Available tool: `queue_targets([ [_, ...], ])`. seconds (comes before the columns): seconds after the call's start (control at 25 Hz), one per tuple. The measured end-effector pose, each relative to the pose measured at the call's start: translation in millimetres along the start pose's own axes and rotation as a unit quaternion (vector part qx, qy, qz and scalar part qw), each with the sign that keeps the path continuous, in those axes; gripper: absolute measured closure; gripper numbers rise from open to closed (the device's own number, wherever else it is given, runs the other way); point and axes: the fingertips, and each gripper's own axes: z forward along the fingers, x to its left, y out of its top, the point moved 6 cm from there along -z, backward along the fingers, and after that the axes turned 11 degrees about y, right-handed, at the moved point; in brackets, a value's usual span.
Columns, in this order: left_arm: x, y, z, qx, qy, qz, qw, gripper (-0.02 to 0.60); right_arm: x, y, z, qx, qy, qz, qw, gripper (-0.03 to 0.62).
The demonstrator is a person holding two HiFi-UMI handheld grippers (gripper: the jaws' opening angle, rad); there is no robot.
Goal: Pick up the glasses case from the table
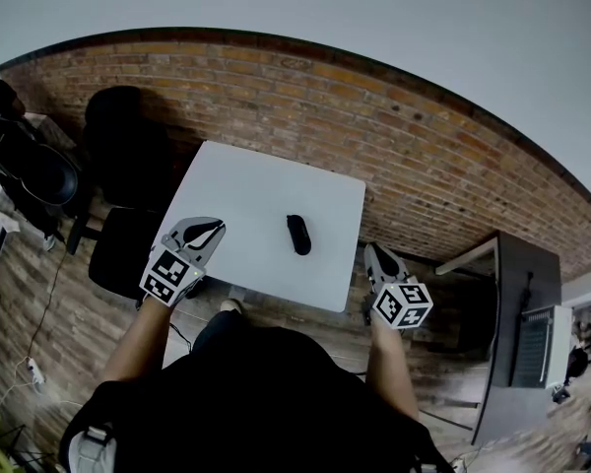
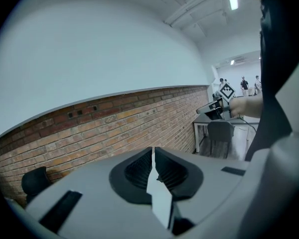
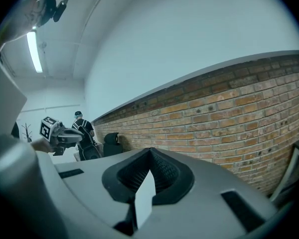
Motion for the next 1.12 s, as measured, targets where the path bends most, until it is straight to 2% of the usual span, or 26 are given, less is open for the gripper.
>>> queue_targets([
  [0.48,-4.3,5.0,-3.6,-0.013,-0.003,0.001,0.9999,0.557,-4.7,9.2,-20.0,-0.014,-0.018,-0.004,1.0,0.58],
  [1.12,22.4,-9.9,26.6,-0.006,-0.011,-0.011,0.9999,0.557,-16.6,15.9,12.8,0.0,-0.031,-0.004,0.999,0.58],
])
